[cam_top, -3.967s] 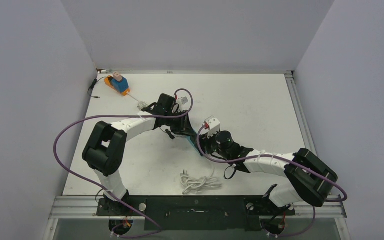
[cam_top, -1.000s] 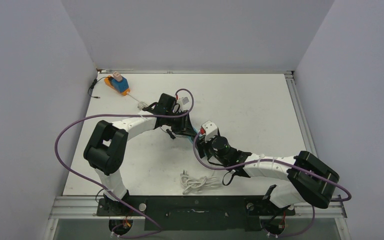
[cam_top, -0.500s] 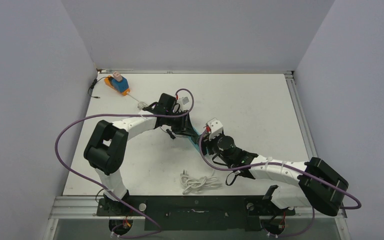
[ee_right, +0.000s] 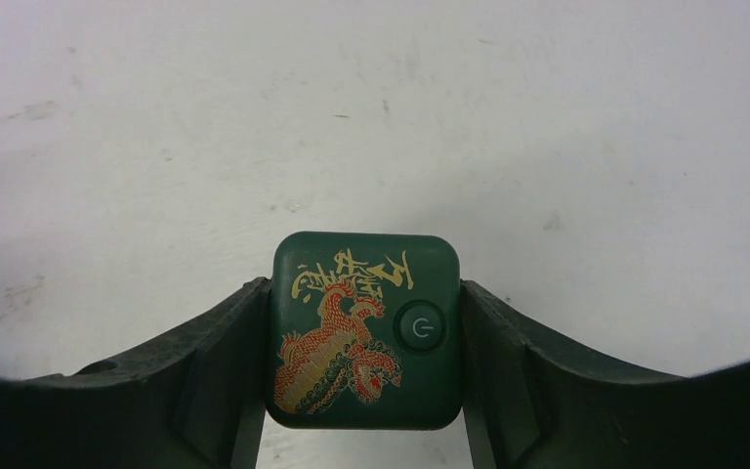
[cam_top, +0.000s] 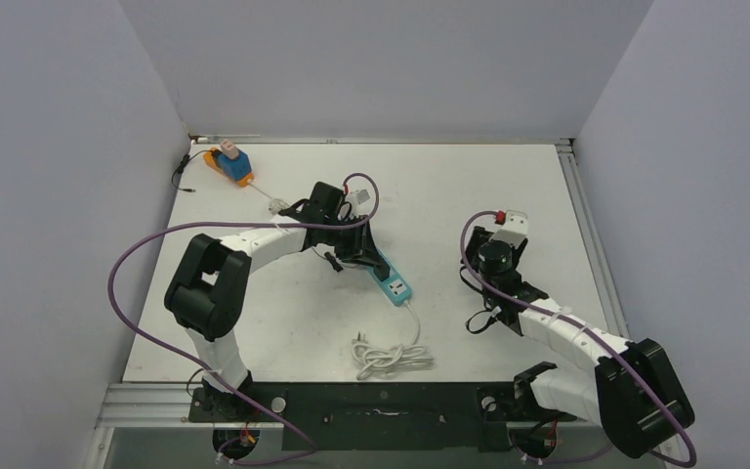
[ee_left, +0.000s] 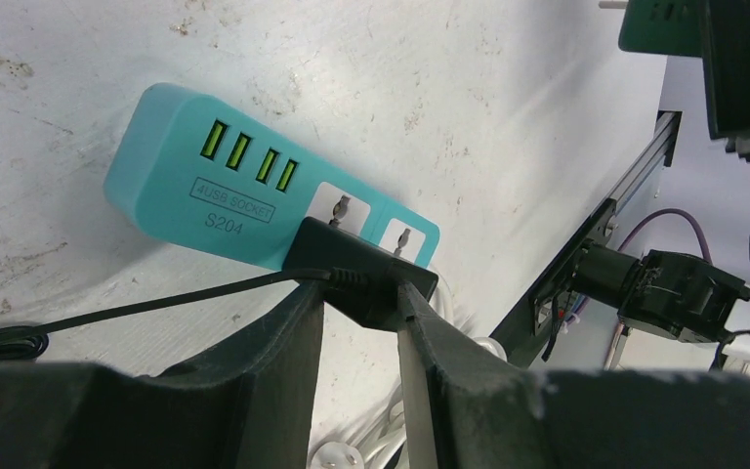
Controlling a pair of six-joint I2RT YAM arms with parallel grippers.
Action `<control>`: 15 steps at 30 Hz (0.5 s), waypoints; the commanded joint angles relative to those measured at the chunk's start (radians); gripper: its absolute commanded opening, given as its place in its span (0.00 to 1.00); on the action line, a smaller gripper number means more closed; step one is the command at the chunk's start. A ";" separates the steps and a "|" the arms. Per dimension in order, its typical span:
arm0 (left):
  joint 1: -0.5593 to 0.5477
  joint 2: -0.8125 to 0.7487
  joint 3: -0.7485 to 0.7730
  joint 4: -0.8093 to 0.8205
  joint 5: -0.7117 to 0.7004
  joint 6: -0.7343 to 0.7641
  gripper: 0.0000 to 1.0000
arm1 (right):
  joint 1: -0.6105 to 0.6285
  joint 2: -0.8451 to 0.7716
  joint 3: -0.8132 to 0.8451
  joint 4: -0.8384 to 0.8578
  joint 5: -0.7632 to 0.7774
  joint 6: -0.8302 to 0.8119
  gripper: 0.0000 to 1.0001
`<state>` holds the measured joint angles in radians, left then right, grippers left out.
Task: Pull the plug off the socket
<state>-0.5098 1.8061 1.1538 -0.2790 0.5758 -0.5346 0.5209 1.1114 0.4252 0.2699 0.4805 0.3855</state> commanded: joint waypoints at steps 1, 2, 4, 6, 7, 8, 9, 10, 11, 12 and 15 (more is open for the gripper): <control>-0.010 0.048 -0.004 -0.058 -0.047 0.042 0.29 | -0.114 0.022 0.015 -0.043 -0.096 0.133 0.25; -0.010 0.047 -0.005 -0.058 -0.046 0.042 0.29 | -0.124 0.029 0.016 -0.047 -0.097 0.138 0.26; -0.010 0.046 -0.004 -0.058 -0.046 0.044 0.29 | -0.137 0.037 0.017 -0.056 -0.093 0.147 0.28; -0.010 0.045 -0.003 -0.056 -0.043 0.042 0.29 | -0.149 0.051 0.023 -0.071 -0.090 0.156 0.30; -0.010 0.046 -0.003 -0.057 -0.041 0.041 0.29 | -0.158 0.063 0.028 -0.081 -0.089 0.162 0.31; -0.010 0.047 -0.004 -0.056 -0.039 0.041 0.29 | -0.163 0.075 0.033 -0.090 -0.088 0.167 0.33; -0.010 0.046 -0.004 -0.055 -0.038 0.039 0.29 | -0.170 0.093 0.042 -0.098 -0.089 0.171 0.35; -0.010 0.046 -0.004 -0.055 -0.037 0.039 0.29 | -0.173 0.106 0.047 -0.104 -0.089 0.174 0.36; -0.010 0.046 -0.003 -0.054 -0.036 0.039 0.29 | -0.177 0.117 0.052 -0.106 -0.091 0.174 0.40; -0.010 0.046 -0.003 -0.055 -0.035 0.039 0.29 | -0.178 0.124 0.055 -0.108 -0.095 0.174 0.42; -0.010 0.044 -0.002 -0.054 -0.034 0.038 0.29 | -0.180 0.134 0.058 -0.106 -0.106 0.174 0.53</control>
<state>-0.5095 1.8122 1.1564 -0.2771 0.5884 -0.5350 0.3477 1.2324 0.4423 0.1619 0.3878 0.5381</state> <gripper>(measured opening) 0.294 0.596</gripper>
